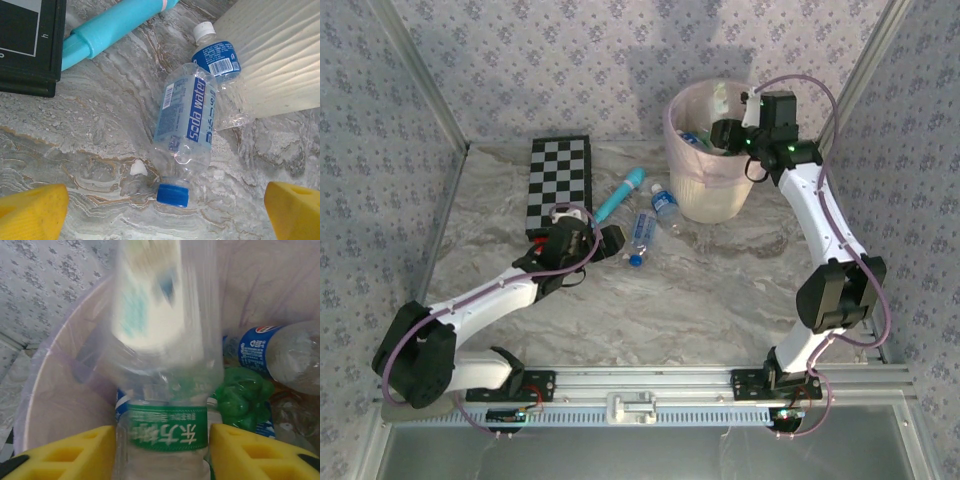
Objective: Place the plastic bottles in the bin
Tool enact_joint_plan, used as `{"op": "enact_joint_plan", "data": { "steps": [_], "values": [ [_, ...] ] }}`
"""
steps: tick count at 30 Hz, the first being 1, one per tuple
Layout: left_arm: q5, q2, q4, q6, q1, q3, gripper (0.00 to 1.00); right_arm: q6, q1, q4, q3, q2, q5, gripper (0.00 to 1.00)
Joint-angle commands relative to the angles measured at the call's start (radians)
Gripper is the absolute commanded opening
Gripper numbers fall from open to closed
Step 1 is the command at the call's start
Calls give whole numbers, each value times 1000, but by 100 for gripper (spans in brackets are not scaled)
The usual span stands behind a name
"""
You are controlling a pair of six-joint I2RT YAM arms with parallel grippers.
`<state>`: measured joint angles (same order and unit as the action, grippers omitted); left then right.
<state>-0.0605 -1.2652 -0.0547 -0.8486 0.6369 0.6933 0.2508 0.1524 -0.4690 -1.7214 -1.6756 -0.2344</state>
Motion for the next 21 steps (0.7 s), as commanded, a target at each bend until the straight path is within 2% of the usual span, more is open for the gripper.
{"op": "enact_joint_plan", "data": {
  "steps": [1,6,7,8,13,21],
  "values": [
    [-18,-8,9,25,4,38,100,31,0,-47,-37,-9,-27,61],
    [-18,-16,9,26,3,41,100,32,1,-29,-35,25,-3,78],
    [-18,-19,9,26,4,43,100,30,0,-23,-31,37,5,86],
    [-18,-21,8,25,4,44,100,28,-1,-15,-23,52,11,99],
    [-17,-37,7,24,4,54,100,21,2,74,77,165,46,100],
    [-1,-90,10,27,11,94,100,38,5,272,384,425,64,100]
  ]
}}
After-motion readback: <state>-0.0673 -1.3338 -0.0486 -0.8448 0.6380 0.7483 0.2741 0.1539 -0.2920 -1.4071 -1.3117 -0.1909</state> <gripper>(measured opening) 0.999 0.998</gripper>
